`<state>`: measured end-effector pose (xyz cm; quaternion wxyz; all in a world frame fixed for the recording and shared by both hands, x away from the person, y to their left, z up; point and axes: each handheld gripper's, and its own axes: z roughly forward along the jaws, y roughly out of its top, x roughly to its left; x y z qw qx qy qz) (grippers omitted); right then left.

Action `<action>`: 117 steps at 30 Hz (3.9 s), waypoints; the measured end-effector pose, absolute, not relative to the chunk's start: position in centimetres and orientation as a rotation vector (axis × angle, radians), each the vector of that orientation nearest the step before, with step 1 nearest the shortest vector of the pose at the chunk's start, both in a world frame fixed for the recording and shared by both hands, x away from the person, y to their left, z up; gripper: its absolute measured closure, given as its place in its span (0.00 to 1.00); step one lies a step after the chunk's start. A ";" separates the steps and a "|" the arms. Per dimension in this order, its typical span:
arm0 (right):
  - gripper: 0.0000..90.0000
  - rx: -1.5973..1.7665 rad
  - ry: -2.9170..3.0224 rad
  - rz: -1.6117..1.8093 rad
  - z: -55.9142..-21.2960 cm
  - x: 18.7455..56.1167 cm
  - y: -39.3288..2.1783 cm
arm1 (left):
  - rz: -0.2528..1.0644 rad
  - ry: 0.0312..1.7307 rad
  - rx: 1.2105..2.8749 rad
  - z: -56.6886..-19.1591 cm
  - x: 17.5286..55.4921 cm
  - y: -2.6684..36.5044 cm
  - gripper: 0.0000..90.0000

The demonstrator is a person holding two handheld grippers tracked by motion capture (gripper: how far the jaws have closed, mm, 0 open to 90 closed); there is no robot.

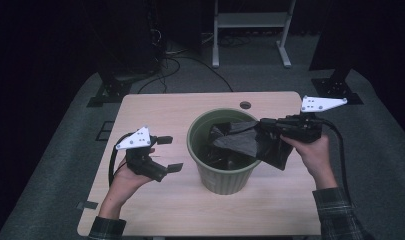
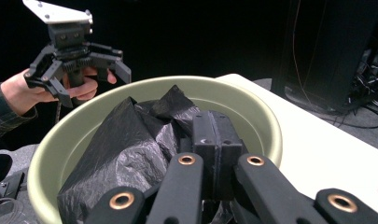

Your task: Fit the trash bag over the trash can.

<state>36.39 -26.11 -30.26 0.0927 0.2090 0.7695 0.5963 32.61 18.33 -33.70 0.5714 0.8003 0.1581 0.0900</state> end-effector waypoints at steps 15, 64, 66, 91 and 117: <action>1.00 0.561 2.338 1.748 -29.8 36.8 -23.8 | 0.218 0.241 1.864 -28.6 36.1 13.1 0.35; 0.73 0.801 2.302 1.787 -33.1 38.0 -29.2 | 0.189 0.149 1.920 -28.8 36.8 12.5 0.99; 0.88 0.774 2.311 1.773 -33.2 37.9 -28.9 | 0.187 0.146 1.922 -28.8 36.8 12.4 0.99; 1.00 0.614 2.257 1.750 -29.5 36.3 -27.2 | 0.323 0.242 1.893 -27.0 37.0 11.0 0.47; 1.00 0.599 2.212 1.730 -28.0 35.6 -28.1 | 0.298 0.144 1.952 -26.8 35.8 6.4 0.48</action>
